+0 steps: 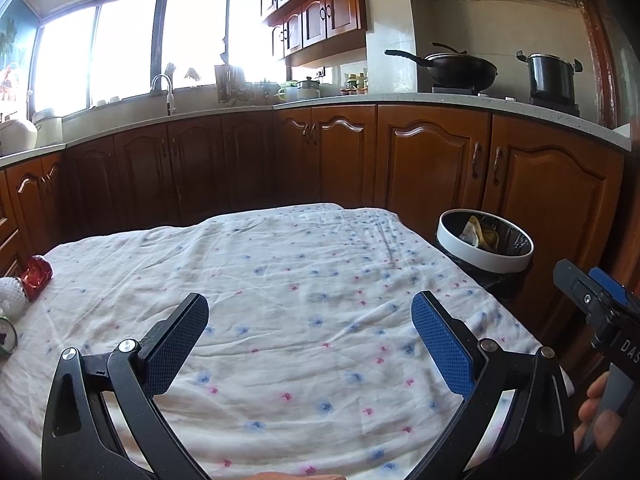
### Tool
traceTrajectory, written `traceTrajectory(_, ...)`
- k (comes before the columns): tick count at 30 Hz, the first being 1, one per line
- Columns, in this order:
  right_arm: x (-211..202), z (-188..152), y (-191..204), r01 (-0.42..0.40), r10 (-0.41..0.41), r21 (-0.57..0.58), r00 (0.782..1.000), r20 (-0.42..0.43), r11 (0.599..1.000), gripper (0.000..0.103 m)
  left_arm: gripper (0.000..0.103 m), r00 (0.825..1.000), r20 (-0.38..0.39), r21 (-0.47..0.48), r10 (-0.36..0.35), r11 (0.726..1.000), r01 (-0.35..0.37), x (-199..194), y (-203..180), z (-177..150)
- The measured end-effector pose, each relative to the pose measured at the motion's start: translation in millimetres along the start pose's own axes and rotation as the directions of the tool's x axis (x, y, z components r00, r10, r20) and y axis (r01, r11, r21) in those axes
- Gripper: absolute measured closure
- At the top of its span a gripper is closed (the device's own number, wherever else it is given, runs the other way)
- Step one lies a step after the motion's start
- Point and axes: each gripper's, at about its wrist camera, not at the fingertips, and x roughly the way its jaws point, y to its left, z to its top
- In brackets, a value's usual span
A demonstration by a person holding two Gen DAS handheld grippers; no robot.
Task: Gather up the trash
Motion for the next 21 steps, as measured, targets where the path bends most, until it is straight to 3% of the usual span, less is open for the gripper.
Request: traceTrajectory(21, -2.4, 1.9, 1.4, -0.009, 0.009, 0.000, 1.000, 0.008, 1.000, 0.000, 0.000, 1.000, -0.006, 0.005, 0.000, 1.000, 0.000, -0.1, -0.7, 0.9)
